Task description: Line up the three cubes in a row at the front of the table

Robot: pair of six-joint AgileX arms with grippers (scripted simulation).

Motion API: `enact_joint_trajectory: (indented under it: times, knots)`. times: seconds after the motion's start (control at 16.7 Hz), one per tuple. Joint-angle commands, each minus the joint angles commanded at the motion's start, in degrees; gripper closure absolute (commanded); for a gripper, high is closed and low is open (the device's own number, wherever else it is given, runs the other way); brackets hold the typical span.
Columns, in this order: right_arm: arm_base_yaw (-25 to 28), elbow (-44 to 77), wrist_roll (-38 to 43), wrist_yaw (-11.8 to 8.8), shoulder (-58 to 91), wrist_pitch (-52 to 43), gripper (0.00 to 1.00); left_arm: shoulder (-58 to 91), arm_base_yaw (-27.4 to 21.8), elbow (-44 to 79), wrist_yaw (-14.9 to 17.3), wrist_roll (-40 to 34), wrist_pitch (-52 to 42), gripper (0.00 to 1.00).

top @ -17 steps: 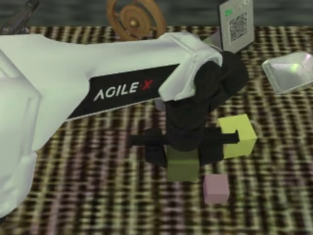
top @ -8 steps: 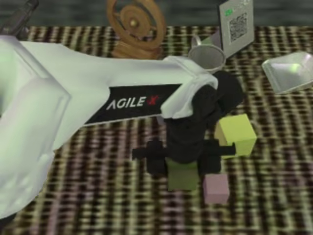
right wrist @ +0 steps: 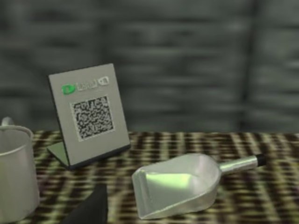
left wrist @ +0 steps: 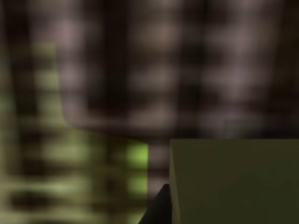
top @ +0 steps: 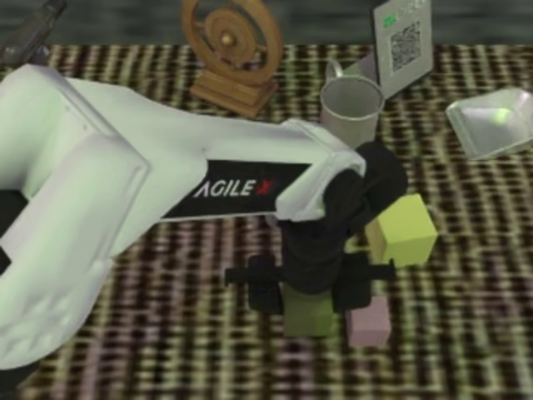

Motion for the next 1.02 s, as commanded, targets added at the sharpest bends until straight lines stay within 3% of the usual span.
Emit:
enact_joint_trajectory:
  times: [0.72, 1.02]
  knots:
    - [0.0, 0.0, 0.0, 0.0, 0.0, 0.0, 0.0, 0.0, 0.0, 0.0, 0.0, 0.0, 0.0, 0.02]
    - [0.0, 0.0, 0.0, 0.0, 0.0, 0.0, 0.0, 0.0, 0.0, 0.0, 0.0, 0.0, 0.0, 0.0]
